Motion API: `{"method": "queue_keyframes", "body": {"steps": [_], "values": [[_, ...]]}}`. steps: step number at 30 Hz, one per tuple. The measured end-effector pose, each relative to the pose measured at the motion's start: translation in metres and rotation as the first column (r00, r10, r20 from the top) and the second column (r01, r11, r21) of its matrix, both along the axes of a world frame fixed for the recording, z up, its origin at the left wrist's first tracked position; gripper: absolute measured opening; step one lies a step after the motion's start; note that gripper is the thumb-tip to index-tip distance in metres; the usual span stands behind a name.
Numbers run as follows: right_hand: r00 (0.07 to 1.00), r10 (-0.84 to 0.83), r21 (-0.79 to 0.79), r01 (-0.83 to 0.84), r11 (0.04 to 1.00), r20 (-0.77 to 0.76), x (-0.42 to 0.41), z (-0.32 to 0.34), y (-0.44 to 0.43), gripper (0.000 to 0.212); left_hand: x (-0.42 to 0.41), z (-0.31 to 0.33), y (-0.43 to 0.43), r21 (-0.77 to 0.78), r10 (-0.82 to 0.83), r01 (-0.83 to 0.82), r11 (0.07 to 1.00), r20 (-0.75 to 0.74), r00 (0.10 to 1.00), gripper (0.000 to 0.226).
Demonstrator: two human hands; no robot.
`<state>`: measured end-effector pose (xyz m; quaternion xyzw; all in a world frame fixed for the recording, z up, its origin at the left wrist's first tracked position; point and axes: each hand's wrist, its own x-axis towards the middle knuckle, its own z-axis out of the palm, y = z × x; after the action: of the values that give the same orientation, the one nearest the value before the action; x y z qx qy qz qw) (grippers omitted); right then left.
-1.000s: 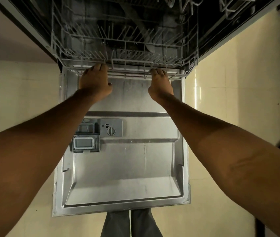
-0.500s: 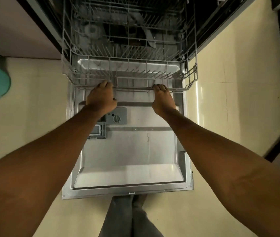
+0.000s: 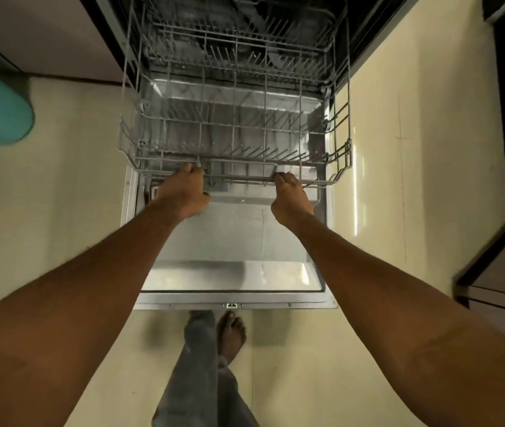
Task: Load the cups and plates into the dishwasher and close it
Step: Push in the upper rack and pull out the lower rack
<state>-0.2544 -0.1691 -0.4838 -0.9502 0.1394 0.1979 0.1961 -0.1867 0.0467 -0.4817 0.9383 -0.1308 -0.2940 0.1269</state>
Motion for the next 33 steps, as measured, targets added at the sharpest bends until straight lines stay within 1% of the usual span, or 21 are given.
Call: {"method": "queue_keyframes", "body": {"steps": [6, 9, 13, 17, 20, 23, 26, 28, 30, 33], "values": [[0.999, -0.028, 0.013, 0.028, 1.0, -0.015, -0.05, -0.005, 0.015, 0.069, -0.049, 0.001, 0.013, -0.025, 0.001, 0.0, 1.0, 0.02, 1.0, 0.051], [0.998, -0.041, 0.024, 0.043, 0.999, -0.05, -0.07, -0.005, 0.018, 0.07, -0.071, 0.003, 0.018, -0.006, -0.02, 0.02, 1.0, 0.021, 1.0, 0.049], [0.995, -0.037, 0.051, 0.042, 0.998, -0.097, -0.099, -0.002, 0.025, 0.071, -0.102, 0.004, 0.029, 0.007, -0.064, 0.064, 0.998, 0.009, 0.998, 0.054], [0.988, -0.053, 0.092, 0.067, 0.994, -0.148, -0.128, -0.001, 0.035, 0.074, -0.131, 0.0, 0.043, 0.009, -0.091, 0.091, 0.996, -0.052, 0.995, 0.059], [0.986, -0.081, 0.098, 0.095, 0.991, -0.144, -0.143, 0.0, 0.043, 0.075, -0.153, -0.002, 0.049, 0.0, -0.101, 0.101, 0.995, -0.02, 0.995, 0.065], [0.987, -0.092, 0.103, 0.106, 0.989, -0.128, -0.152, 0.0, 0.048, 0.077, -0.166, -0.004, 0.05, 0.024, -0.102, 0.102, 0.994, -0.001, 0.995, 0.071], [0.989, -0.089, 0.101, 0.102, 0.99, -0.121, -0.153, -0.001, 0.048, 0.076, -0.169, -0.005, 0.049, 0.043, -0.086, 0.086, 0.995, -0.003, 0.996, 0.071], [0.989, -0.089, 0.102, 0.101, 0.99, -0.114, -0.152, -0.001, 0.047, 0.073, -0.167, -0.006, 0.049, 0.036, -0.079, 0.078, 0.996, 0.027, 0.996, 0.068], [0.993, -0.075, 0.077, 0.081, 0.994, -0.088, -0.15, -0.002, 0.044, 0.069, -0.163, -0.008, 0.05, 0.021, -0.099, 0.097, 0.995, 0.094, 0.991, 0.058], [0.998, -0.053, 0.019, 0.053, 0.998, -0.03, -0.15, -0.004, 0.041, 0.065, -0.152, -0.015, 0.052, 0.061, -0.158, 0.15, 0.987, 0.157, 0.975, 0.048]]}}
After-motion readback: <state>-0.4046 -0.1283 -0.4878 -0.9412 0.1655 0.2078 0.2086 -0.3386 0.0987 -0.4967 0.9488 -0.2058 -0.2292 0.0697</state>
